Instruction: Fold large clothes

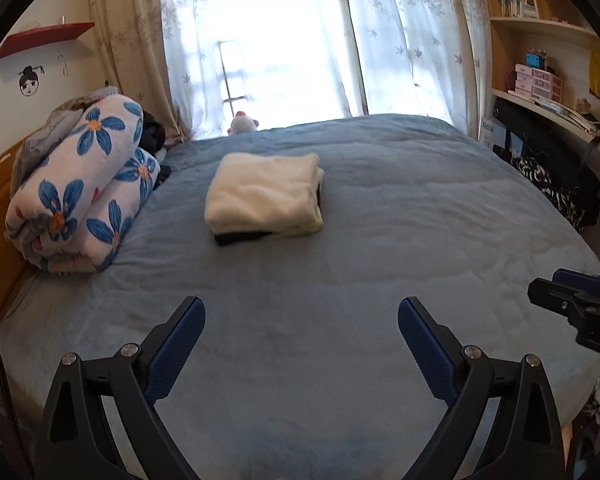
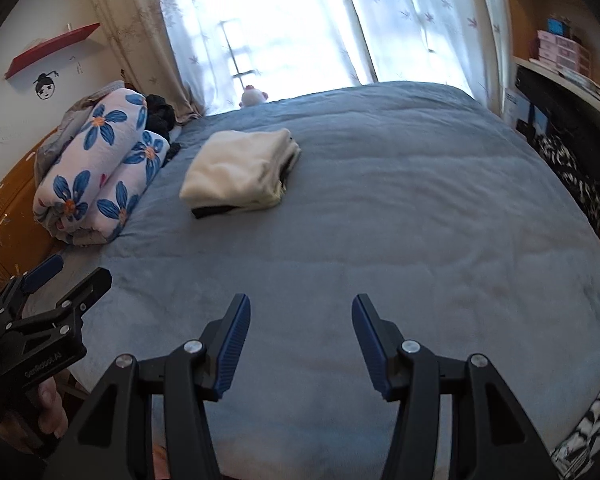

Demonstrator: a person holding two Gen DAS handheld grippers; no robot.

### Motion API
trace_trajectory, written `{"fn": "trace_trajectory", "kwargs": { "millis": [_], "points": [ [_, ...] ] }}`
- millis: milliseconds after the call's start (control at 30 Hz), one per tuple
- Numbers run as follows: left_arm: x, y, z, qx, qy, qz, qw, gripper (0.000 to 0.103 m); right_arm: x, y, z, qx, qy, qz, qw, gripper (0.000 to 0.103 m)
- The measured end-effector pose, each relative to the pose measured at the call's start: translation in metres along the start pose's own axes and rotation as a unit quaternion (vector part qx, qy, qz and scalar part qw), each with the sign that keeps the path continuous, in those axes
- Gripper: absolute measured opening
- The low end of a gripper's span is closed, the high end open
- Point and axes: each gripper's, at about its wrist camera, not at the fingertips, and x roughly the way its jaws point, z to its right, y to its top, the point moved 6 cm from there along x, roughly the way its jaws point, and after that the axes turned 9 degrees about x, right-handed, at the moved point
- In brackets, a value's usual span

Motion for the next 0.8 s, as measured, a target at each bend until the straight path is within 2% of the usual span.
{"fn": "trace_trajectory", "kwargs": {
  "millis": [167, 267, 367, 533, 800],
  "points": [
    [-0.001, -0.036, 0.02, -0.017, -0.013, -0.023, 0.9995, 0.097, -0.005, -0.035, 0.013, -0.007, -0.028, 0.007, 1.0, 0.058],
    [-0.001, -0.053, 0.027, -0.035, -0.03, -0.038, 0.9982, 0.097, -0.011, -0.052, 0.017, 0.003, -0.027, 0.013, 1.0, 0.059],
    [-0.006, -0.065, 0.033, -0.05, -0.041, -0.042, 0.997, 0.097, -0.016, -0.063, 0.02, 0.014, -0.031, 0.023, 0.999, 0.064],
    [-0.012, -0.078, 0.036, -0.057, -0.036, -0.036, 0.9971, 0.097, -0.024, -0.077, 0.023, 0.032, -0.027, 0.039, 0.998, 0.071],
    [-0.007, -0.091, 0.042, -0.068, -0.065, -0.05, 0.9943, 0.097, -0.021, -0.089, 0.022, 0.009, -0.048, 0.042, 0.998, 0.073]
  ]
}}
